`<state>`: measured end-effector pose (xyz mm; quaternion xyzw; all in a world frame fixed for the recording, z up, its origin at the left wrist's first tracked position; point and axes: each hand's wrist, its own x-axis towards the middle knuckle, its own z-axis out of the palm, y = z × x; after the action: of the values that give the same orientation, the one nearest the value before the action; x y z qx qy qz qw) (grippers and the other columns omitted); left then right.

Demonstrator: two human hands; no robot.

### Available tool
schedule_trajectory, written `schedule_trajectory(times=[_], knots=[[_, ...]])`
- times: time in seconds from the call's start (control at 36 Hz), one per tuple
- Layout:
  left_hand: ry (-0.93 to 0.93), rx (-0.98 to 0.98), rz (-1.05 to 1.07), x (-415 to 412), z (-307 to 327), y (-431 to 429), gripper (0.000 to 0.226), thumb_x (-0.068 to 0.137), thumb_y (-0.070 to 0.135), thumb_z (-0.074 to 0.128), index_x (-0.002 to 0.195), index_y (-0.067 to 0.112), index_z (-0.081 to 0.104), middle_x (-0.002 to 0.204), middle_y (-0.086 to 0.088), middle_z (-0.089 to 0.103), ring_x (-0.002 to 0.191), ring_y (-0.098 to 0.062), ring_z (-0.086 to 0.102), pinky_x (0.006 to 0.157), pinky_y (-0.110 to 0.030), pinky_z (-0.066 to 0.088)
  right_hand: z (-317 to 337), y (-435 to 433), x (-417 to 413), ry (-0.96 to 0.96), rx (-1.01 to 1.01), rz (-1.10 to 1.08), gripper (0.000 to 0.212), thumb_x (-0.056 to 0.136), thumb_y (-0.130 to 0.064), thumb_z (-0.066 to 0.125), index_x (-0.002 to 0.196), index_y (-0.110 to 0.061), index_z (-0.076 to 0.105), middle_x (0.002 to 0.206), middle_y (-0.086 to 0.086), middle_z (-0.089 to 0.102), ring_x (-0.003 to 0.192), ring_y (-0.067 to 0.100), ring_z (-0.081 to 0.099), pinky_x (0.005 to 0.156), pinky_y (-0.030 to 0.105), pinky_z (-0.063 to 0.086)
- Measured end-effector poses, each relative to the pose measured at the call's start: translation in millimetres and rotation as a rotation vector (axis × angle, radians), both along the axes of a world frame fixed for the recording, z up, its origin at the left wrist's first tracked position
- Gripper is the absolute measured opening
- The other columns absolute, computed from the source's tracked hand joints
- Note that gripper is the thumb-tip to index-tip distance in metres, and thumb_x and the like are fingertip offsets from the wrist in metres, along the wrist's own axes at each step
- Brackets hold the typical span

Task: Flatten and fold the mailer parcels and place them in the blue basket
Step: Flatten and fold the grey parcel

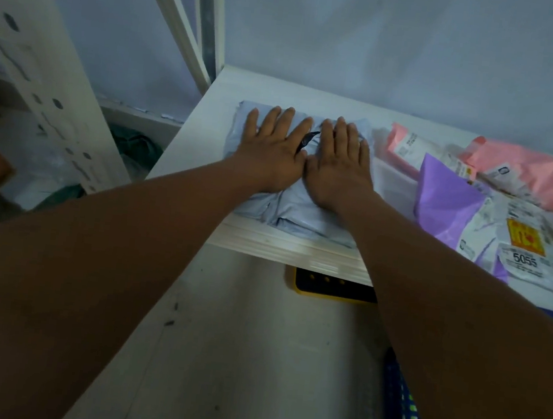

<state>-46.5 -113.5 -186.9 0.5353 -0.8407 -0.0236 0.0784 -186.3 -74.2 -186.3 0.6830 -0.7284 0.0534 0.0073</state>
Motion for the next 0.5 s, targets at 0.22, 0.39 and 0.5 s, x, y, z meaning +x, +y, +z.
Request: schedule_trajectory(times=[0.22, 0.39, 0.5], knots=[[-0.045, 0.175, -0.042, 5, 54, -33, 0.065, 0.088, 0.054, 0.051, 0.149, 0.036, 0.034, 0.153, -0.010, 0.034, 0.140, -0.033, 0.031, 0.112, -0.055, 0.019, 32, -16, 0, 0.024, 0.005, -0.026, 0.064, 0.092, -0.055, 0.028, 0.144, -0.019, 0.038, 0.146, 0.012, 0.040, 0.134, 0.037, 0.036, 0.107, 0.049, 0.029], [-0.195, 0.103, -0.061, -9, 61, -40, 0.068, 0.086, 0.047, 0.064, 0.145, 0.026, 0.036, 0.143, -0.014, 0.039, 0.133, -0.036, 0.036, 0.108, -0.048, 0.028, 49, -23, -5, -0.059, 0.065, -0.059, 0.047, 0.097, -0.029, 0.042, 0.142, -0.017, 0.041, 0.141, 0.015, 0.040, 0.132, 0.038, 0.035, 0.105, 0.049, 0.033], [-0.168, 0.128, -0.029, -9, 72, -34, 0.072, 0.083, 0.050, 0.067, 0.141, 0.019, 0.040, 0.138, -0.016, 0.044, 0.129, -0.035, 0.040, 0.102, -0.045, 0.036, 55, -18, -2, 0.024, 0.082, 0.004, 0.048, 0.096, -0.033, 0.046, 0.141, -0.017, 0.043, 0.140, 0.013, 0.045, 0.131, 0.035, 0.041, 0.105, 0.048, 0.035]])
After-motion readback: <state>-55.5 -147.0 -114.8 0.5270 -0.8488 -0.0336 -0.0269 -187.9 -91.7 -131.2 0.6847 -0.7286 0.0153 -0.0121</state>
